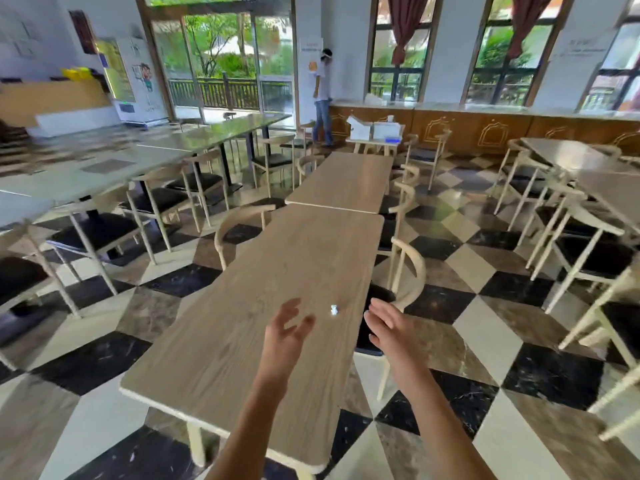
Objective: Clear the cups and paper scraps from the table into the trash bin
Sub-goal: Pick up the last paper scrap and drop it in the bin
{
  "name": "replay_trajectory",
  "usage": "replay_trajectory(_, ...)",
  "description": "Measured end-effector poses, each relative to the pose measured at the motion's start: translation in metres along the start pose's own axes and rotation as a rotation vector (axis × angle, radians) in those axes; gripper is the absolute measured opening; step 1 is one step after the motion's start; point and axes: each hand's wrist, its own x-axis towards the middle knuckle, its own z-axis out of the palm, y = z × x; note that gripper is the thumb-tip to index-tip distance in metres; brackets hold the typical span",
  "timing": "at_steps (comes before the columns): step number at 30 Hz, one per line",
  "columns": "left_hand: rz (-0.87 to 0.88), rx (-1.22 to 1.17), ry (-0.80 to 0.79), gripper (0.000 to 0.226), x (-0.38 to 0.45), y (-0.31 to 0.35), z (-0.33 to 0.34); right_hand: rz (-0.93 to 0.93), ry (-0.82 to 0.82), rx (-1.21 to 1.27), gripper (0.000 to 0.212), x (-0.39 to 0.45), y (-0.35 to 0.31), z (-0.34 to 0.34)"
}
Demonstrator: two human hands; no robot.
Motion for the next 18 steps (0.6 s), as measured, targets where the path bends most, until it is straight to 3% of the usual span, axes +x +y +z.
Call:
replay_trajectory(9, -0.16, 0.048, -0.005, 0.045, 0.162, -0.042, 0.05, 0.162, 0.001, -0.037, 0.054, 0.181, 0.032, 0.004)
replay_trajectory(18, -0.346, 0.142, -0.054, 0.043, 0.261, -0.117, 0.074, 0.331, -0.014, -0.137, 0.045, 0.292, 0.101, 0.025)
